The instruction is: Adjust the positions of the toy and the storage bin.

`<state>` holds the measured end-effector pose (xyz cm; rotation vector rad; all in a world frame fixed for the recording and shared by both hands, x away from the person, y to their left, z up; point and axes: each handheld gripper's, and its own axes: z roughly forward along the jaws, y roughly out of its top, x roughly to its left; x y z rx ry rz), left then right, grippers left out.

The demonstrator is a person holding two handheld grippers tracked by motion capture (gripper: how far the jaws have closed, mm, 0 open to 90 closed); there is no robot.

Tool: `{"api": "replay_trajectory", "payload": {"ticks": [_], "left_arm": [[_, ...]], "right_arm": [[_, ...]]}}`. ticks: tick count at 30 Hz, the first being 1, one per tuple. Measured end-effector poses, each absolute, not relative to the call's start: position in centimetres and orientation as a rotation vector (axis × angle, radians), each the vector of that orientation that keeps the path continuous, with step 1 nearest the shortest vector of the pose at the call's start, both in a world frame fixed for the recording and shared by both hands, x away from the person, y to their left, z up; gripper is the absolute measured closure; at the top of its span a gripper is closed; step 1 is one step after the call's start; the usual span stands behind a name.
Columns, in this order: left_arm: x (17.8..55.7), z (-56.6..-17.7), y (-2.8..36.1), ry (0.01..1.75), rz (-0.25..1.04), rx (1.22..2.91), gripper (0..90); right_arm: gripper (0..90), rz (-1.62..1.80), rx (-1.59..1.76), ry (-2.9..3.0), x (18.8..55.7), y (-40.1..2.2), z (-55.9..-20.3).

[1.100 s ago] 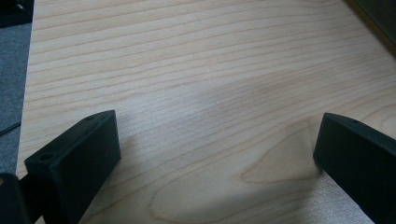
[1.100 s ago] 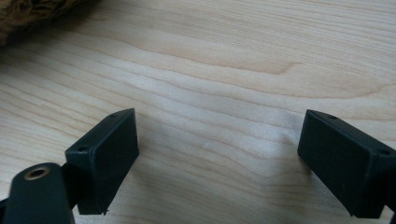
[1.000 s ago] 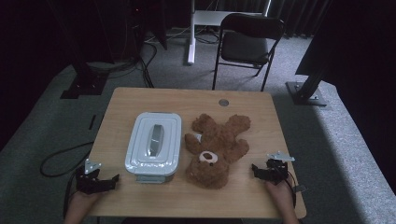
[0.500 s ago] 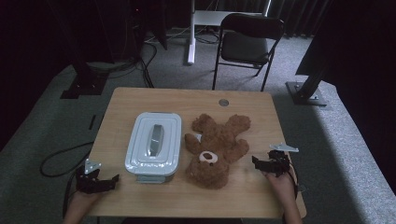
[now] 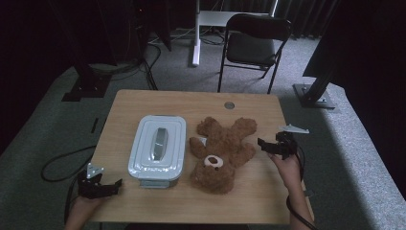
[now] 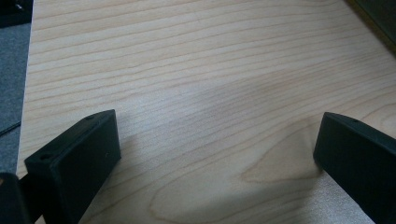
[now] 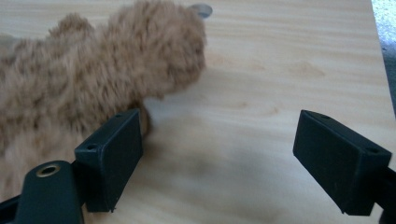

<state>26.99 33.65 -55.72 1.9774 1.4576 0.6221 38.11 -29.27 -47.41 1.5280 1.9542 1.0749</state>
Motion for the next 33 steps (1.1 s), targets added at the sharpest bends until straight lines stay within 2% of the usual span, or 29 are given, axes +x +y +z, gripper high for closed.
{"api": "replay_trajectory", "payload": {"ticks": [13,21,24,27,29,33], "left_arm": [[27.0,-55.7,33.7,1.457,0.622,1.978,1.2],[27.0,-55.7,33.7,1.456,0.621,1.978,1.2],[27.0,-55.7,33.7,1.457,0.621,1.978,1.2],[27.0,-55.7,33.7,1.456,0.622,1.978,1.3],[27.0,-55.7,33.7,1.456,0.622,1.978,1.3],[27.0,-55.7,33.7,1.458,0.622,1.977,1.3]], "right_arm": [[15.2,1.106,1.535,2.007,43.3,-26.8,-46.1],[15.2,1.134,1.595,2.08,46.0,-26.7,-47.3],[26.4,1.178,1.596,2.125,46.2,-26.9,-47.7],[48.7,1.236,1.53,2.176,46.0,-27.0,-47.9],[60.2,1.241,1.511,2.183,45.8,-26.9,-47.9],[75.4,1.196,1.459,2.176,45.1,-26.8,-47.6]]}}
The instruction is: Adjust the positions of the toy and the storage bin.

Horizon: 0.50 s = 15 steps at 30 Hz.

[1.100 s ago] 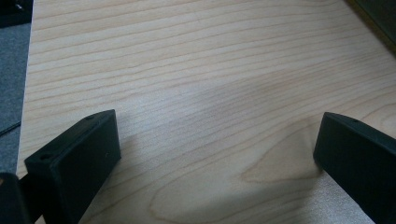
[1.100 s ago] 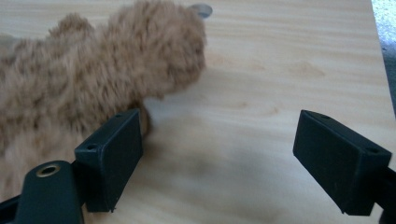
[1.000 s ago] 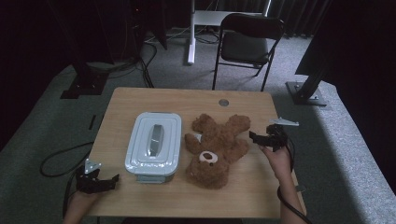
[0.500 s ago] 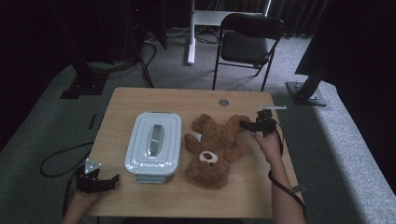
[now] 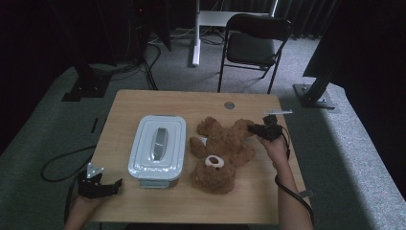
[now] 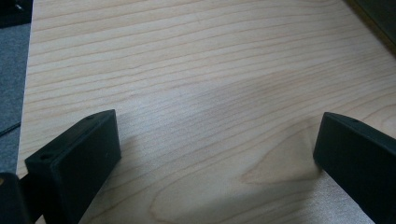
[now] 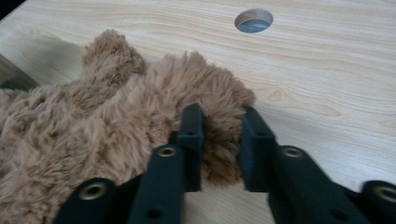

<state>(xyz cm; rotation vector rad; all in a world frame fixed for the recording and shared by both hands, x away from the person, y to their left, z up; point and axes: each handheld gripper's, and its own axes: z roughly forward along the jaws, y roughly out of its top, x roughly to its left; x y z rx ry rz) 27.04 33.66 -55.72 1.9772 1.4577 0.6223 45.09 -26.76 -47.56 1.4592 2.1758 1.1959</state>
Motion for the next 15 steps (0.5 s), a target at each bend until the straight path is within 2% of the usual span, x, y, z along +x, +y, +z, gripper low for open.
{"api": "replay_trajectory", "payload": {"ticks": [4,12,15], "left_arm": [[27.0,-55.7,33.6,1.46,0.623,1.976,1.3],[27.0,-55.7,33.6,1.46,0.623,1.976,1.4],[27.0,-55.7,33.6,1.46,0.623,1.976,1.4]], "right_arm": [[79.6,1.127,1.426,2.179,44.0,-26.6,-47.0],[80.4,1.041,1.39,2.173,40.9,-27.4,-46.4],[80.3,1.063,1.428,2.153,38.5,-28.8,-46.9]]}}
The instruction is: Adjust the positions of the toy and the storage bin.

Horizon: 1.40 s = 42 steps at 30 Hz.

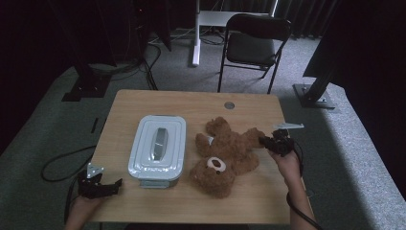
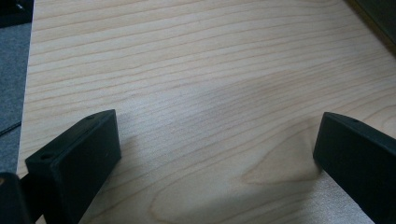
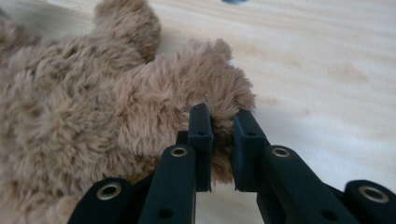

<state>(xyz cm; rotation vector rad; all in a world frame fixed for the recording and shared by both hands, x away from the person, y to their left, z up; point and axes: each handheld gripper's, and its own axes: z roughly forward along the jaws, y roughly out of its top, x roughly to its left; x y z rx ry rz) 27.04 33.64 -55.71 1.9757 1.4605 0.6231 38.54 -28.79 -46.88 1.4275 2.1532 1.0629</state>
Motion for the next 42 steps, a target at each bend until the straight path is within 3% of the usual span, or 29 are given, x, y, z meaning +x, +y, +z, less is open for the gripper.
{"api": "replay_trajectory", "payload": {"ticks": [11,18,28,31,33,39,42], "left_arm": [[27.0,-55.7,33.7,1.459,0.623,1.978,1.4],[27.0,-55.7,33.7,1.459,0.623,1.978,1.4],[27.1,-55.7,33.7,1.457,0.622,1.979,1.4],[27.1,-55.7,33.7,1.457,0.622,1.979,1.4],[27.1,-55.7,33.7,1.457,0.622,1.979,1.4],[27.1,-55.7,33.7,1.457,0.622,1.98,1.4],[27.1,-55.7,33.7,1.458,0.622,1.977,1.4]], "right_arm": [[80.4,1.06,1.501,2.093,31.3,-32.1,-48.8],[80.6,1.166,1.487,2.098,26.9,-32.9,-48.1],[78.5,1.187,1.487,2.098,24.3,-32.9,-46.9],[66.3,1.199,1.52,2.059,25.0,-33.3,-46.6],[51.1,1.225,1.514,2.024,25.4,-33.4,-46.0],[31.2,1.32,1.401,1.986,27.2,-32.0,-43.1],[29.3,1.342,1.347,2.054,28.9,-30.0,-42.3]]}}
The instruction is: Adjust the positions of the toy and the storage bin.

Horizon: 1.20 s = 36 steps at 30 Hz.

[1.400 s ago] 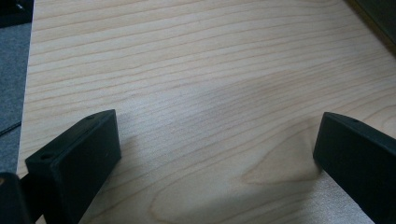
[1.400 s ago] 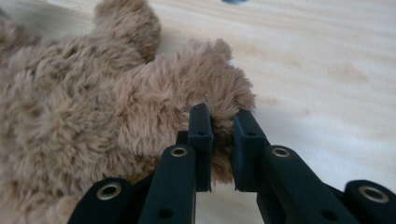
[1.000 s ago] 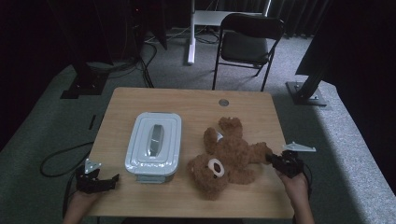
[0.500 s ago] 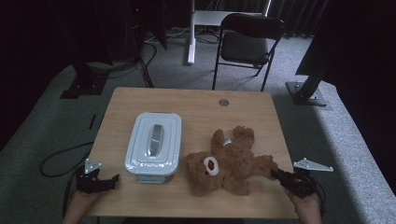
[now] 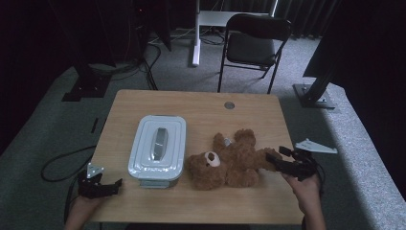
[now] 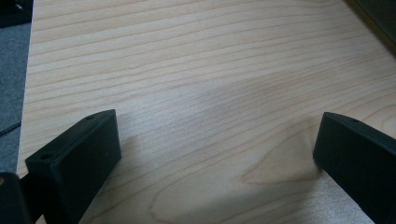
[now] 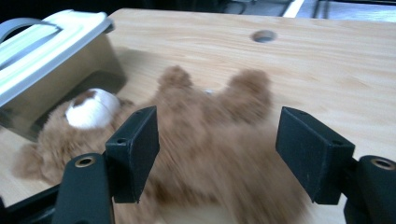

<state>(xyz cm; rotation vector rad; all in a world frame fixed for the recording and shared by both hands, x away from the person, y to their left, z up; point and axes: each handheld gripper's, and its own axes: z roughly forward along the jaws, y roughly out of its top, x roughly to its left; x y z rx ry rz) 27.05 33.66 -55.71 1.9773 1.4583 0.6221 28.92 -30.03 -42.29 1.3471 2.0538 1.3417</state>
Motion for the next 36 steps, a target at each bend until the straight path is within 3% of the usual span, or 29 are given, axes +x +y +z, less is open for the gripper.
{"api": "replay_trajectory", "payload": {"ticks": [12,20,22,29,36], "left_arm": [[27.1,-55.7,33.7,1.458,0.622,1.977,1.4],[27.0,-55.7,33.7,1.458,0.622,1.977,1.4],[27.0,-55.7,33.7,1.458,0.622,1.977,1.4],[27.0,-55.7,33.7,1.455,0.621,1.979,1.4],[27.0,-55.7,33.7,1.455,0.62,1.979,1.4]], "right_arm": [[26.7,1.245,1.313,2.33,35.1,-22.0,-45.5],[18.5,1.002,1.241,2.458,35.1,-19.9,-47.8],[23.6,0.948,1.209,2.458,35.0,-19.4,-48.7],[61.0,0.996,1.236,2.358,35.7,-18.9,-48.9],[71.3,1.066,1.401,2.122,37.8,-20.0,-47.2]]}}
